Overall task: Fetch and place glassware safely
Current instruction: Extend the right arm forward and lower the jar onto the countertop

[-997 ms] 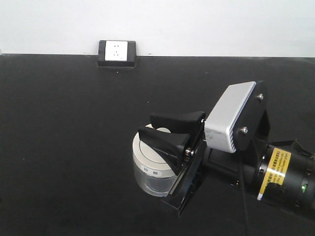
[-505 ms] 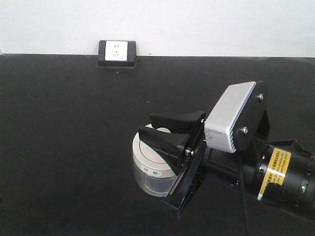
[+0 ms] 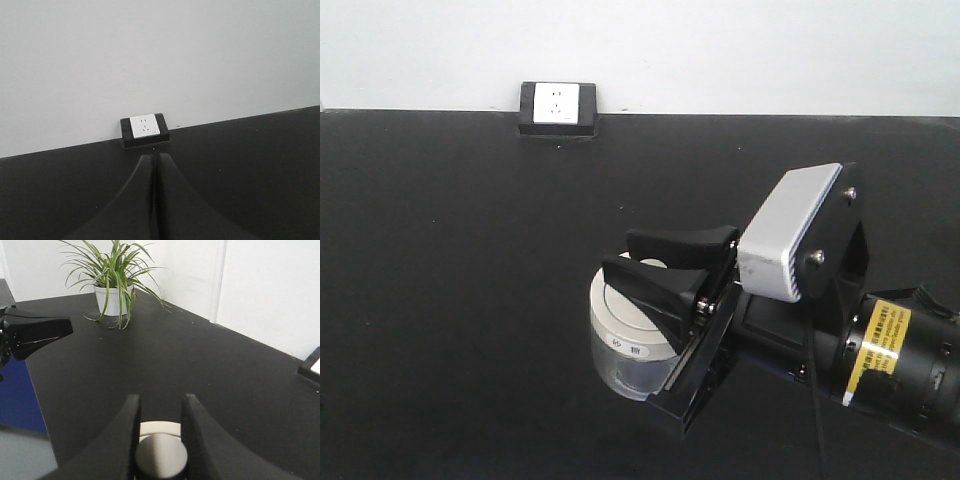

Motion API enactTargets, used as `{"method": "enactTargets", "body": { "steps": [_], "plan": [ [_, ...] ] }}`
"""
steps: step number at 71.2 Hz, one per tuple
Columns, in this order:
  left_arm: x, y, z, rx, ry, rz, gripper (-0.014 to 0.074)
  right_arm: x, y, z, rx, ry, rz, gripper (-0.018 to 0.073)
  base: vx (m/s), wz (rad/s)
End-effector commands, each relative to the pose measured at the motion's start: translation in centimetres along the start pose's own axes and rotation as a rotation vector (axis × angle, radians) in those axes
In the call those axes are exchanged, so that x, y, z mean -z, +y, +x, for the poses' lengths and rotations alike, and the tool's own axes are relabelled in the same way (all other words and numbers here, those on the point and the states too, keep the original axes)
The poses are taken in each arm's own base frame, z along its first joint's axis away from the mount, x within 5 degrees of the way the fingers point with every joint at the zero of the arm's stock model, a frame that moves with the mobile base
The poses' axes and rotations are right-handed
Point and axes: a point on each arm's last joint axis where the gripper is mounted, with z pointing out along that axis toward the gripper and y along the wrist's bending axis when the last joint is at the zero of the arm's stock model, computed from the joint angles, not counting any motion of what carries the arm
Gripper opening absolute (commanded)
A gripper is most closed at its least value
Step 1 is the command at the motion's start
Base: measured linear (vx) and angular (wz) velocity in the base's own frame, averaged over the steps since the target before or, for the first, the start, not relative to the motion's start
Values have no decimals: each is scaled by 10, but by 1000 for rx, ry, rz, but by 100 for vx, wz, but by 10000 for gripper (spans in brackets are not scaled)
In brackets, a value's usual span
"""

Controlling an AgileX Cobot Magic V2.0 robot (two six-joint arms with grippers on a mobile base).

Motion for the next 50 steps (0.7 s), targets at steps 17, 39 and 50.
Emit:
{"method": "enactTargets", "body": {
  "steps": [17,39,50],
  "plan": [
    [-1,-1,-13,23,-77,23,1,-8,-45,-6,-113,-118,112,-1,0,0],
    [-1,-1,-13,23,-77,23,1,-28,-107,21,-33,-130,99,-1,0,0],
    [-1,-1,-13,23,-77,23,1,-49,-131,21,-24,-159,31,-1,0,0]
  ]
}}
